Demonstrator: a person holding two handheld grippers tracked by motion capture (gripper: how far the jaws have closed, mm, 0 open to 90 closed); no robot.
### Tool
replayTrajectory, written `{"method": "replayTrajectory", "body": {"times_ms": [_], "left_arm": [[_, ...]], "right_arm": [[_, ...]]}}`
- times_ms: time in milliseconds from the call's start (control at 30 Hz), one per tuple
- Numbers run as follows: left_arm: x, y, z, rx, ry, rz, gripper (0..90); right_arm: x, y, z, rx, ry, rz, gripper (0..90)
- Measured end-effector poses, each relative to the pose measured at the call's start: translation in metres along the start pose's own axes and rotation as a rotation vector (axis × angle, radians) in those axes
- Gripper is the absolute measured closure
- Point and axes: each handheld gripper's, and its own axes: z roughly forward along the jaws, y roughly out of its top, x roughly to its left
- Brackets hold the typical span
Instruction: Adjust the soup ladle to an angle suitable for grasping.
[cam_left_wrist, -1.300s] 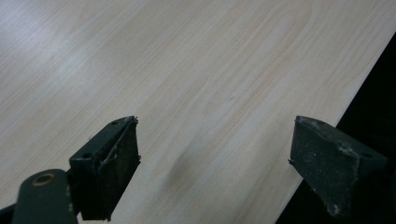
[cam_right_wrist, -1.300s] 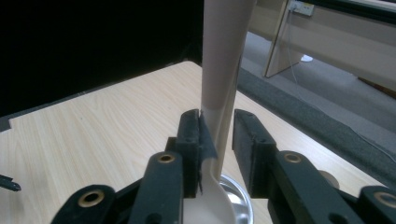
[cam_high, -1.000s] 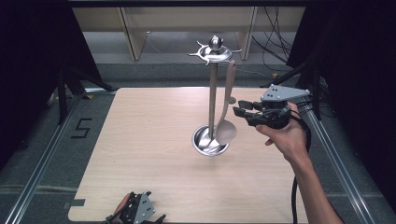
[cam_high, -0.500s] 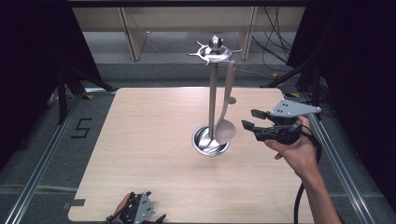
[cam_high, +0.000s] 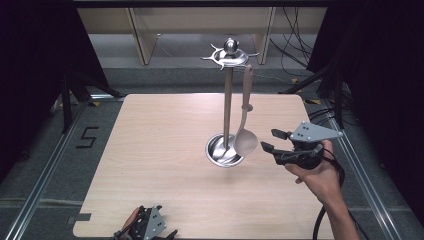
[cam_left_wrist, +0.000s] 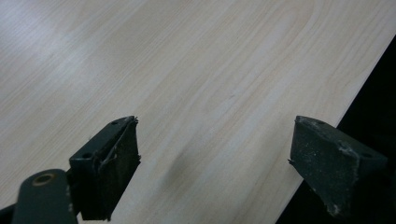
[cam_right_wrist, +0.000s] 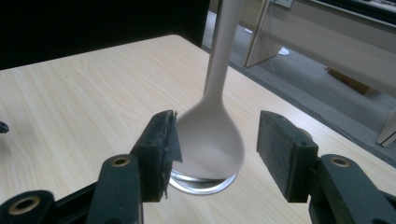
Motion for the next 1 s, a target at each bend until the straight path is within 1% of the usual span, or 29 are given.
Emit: {"method": "replayTrajectory", "body": {"times_ms": [67, 100, 133, 167, 200, 233, 267, 300, 333, 367, 400, 433, 467, 500, 533, 567, 600, 633, 667, 700, 733, 800, 833, 867, 900, 933, 1000], "left_arm": [[0.0, 0.0, 0.0, 0.0, 0.0, 0.0, 14.8], [0.0, 0.0, 0.0, 0.0, 0.001, 0.0, 14.8], [0.0, 0.0, 0.0, 0.0, 0.001, 0.0, 14.8], [0.0, 0.0, 0.0, 0.0, 0.001, 0.0, 14.8], [0.0, 0.0, 0.0, 0.0, 0.0, 0.0, 14.8], [0.0, 0.0, 0.0, 0.001, 0.0, 0.0, 14.8], [0.0, 0.0, 0.0, 0.001, 0.001, 0.001, 14.8], [0.0, 0.0, 0.0, 0.001, 0.002, 0.001, 14.8], [0.0, 0.0, 0.0, 0.0, 0.002, 0.0, 14.8], [0.0, 0.0, 0.0, 0.0, 0.002, 0.0, 14.8], [0.0, 0.0, 0.0, -0.001, 0.002, 0.0, 14.8], [0.0, 0.0, 0.0, -0.001, -0.003, -0.001, 14.8], [0.0, 0.0, 0.0, -0.002, -0.004, -0.002, 14.8], [0.0, 0.0, 0.0, -0.002, -0.003, -0.002, 14.8], [0.0, 0.0, 0.0, -0.005, 0.001, -0.003, 14.8], [0.0, 0.0, 0.0, -0.005, 0.001, -0.003, 14.8], [0.0, 0.0, 0.0, -0.002, -0.001, -0.004, 14.8], [0.0, 0.0, 0.001, -0.003, -0.002, -0.006, 14.8], [0.001, 0.0, 0.001, -0.001, -0.002, -0.008, 14.8], [0.0, 0.0, 0.001, -0.001, 0.0, -0.006, 14.8], [0.0, 0.0, 0.0, -0.001, 0.002, -0.005, 14.8], [0.0, 0.0, 0.0, 0.001, -0.01, -0.008, 14.8], [0.0, 0.0, -0.001, -0.001, 0.005, -0.007, 14.8], [0.001, 0.0, -0.001, 0.0, 0.007, -0.004, 14.8], [0.001, 0.001, -0.001, -0.001, 0.005, -0.007, 14.8], [0.001, 0.001, -0.001, -0.002, -0.006, -0.01, 14.8], [0.001, 0.002, -0.001, -0.003, -0.007, -0.013, 14.8]], "right_arm": [[0.002, -0.004, 0.0, -0.014, -0.009, 0.008, 46.3], [0.004, -0.006, 0.0, -0.011, 0.001, 0.025, 46.3], [0.004, -0.007, -0.001, -0.01, -0.014, 0.009, 46.2], [0.004, -0.009, -0.001, -0.013, -0.021, 0.006, 46.0], [0.004, -0.01, -0.002, -0.007, -0.015, -0.007, 45.8], [0.005, -0.012, -0.001, -0.017, -0.021, 0.006, 45.6], [0.007, -0.014, -0.001, -0.001, 0.003, 0.024, 45.6], [0.008, -0.015, -0.001, -0.001, -0.003, 0.031, 45.6], [0.007, -0.017, 0.001, -0.015, -0.014, 0.003, 45.2], [0.008, -0.018, 0.001, 0.006, 0.0, 0.009, 45.1], [0.008, -0.018, 0.002, 0.009, 0.0, 0.004, 44.9], [0.008, -0.02, 0.003, -0.001, -0.009, 0.01, 44.5], [0.009, -0.02, 0.003, 0.015, -0.001, 0.012, 44.2], [0.01, -0.022, 0.003, 0.019, -0.004, 0.021, 44.0], [0.01, -0.023, 0.003, 0.024, -0.006, 0.011, 43.6], [0.01, -0.023, 0.003, 0.024, -0.006, 0.011, 43.6], [0.01, -0.027, 0.003, 0.03, -0.018, -0.017, 43.2], [0.012, -0.028, 0.002, 0.047, -0.011, 0.005, 42.8], [0.013, -0.03, 0.0, 0.044, -0.023, 0.012, 42.2], [0.012, -0.032, -0.001, 0.048, -0.008, 0.009, 41.8], [0.012, -0.034, -0.003, 0.041, -0.015, 0.005, 41.5], [0.013, -0.04, -0.006, 0.049, -0.013, 0.009, 41.4], [0.012, -0.042, -0.008, 0.054, -0.014, -0.004, 41.4], [0.013, -0.045, -0.008, 0.053, -0.01, 0.013, 41.3], [0.012, -0.047, -0.009, 0.059, -0.01, -0.004, 41.3], [0.014, -0.05, -0.009, 0.067, -0.001, 0.015, 41.0], [0.014, -0.054, -0.009, 0.08, 0.0, 0.006, 40.7]]}}
